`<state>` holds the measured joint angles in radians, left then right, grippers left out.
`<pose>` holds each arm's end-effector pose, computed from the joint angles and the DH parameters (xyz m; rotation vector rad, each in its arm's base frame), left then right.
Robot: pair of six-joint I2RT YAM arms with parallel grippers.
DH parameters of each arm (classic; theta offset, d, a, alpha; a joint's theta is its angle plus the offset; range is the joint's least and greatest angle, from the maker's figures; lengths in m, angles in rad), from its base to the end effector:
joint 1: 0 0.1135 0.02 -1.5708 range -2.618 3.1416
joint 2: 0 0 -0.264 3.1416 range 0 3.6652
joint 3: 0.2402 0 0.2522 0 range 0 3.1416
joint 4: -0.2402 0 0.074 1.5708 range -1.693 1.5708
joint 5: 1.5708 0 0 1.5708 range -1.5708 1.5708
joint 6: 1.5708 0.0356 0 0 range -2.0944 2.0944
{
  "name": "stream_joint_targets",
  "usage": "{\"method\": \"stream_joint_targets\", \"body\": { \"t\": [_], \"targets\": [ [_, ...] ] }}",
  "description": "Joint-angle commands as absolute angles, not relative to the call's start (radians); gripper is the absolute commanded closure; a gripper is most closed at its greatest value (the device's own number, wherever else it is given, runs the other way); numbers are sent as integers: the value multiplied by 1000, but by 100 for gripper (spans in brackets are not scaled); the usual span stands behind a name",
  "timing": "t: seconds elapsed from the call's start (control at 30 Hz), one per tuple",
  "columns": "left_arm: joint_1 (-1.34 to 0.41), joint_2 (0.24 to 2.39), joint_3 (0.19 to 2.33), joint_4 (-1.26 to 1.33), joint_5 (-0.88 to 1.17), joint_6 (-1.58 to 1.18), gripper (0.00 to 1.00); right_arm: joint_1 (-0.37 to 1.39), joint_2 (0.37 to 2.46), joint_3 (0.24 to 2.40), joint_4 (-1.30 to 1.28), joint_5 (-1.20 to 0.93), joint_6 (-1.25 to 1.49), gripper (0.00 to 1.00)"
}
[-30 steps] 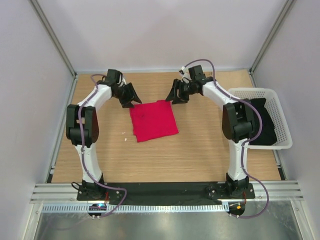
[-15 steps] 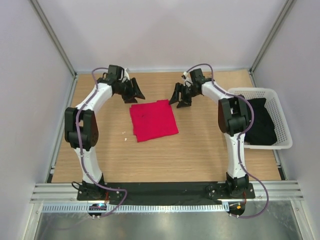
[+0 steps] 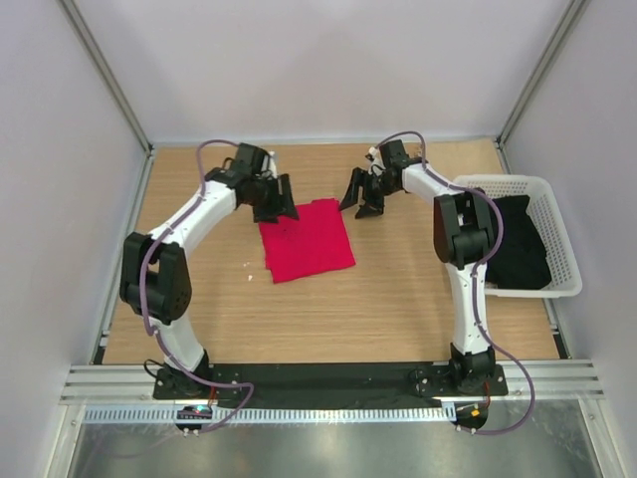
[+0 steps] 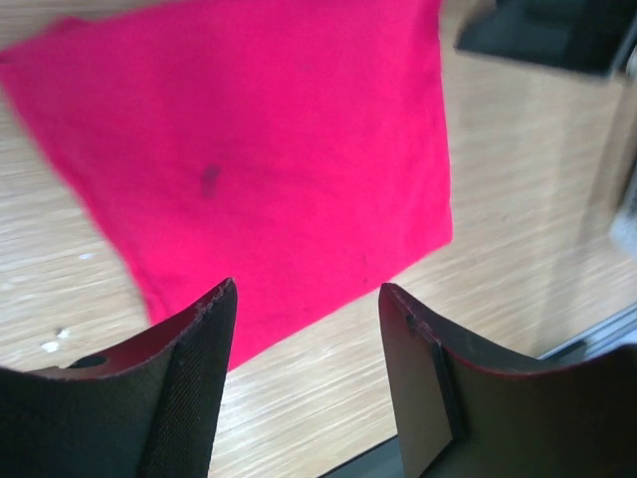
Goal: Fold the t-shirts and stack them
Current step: Neatly place the folded tshirt to the corner
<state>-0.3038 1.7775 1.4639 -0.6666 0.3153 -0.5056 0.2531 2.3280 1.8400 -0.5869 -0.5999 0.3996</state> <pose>0.3648 -0.1259 0.2638 -0.1386 2.6335 -0.7004 0.4742 0.1434 0.1526 -0.0132 2.6987 1.0065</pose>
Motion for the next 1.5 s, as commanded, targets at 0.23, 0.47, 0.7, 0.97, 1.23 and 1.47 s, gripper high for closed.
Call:
{"method": "stream_joint_targets", "body": {
  "t": [0.23,0.47,0.7,0.97,1.23,1.47],
  "targets": [
    [-851,1775,1508,-627,-277,-178,34,117,1973,1804,-899,-424,354,28],
    [-1002,1936,1528,-583,-486,-77,37,-27,1780,1691,-905,-419,391,28],
    [-1038,2045,1558,-554,-560,-18,39,-80,1655,1533,-835,-486,410,28],
    [-1068,2082,1586,-549,-548,-5,40,-83,1611,1420,-790,-499,408,28],
    [-1089,2141,1623,-543,-551,-5,39,-84,1598,1408,-784,-503,397,28],
    [-1088,2197,1634,-520,-589,38,44,-97,1598,1401,-793,-512,382,27]
  ]
}}
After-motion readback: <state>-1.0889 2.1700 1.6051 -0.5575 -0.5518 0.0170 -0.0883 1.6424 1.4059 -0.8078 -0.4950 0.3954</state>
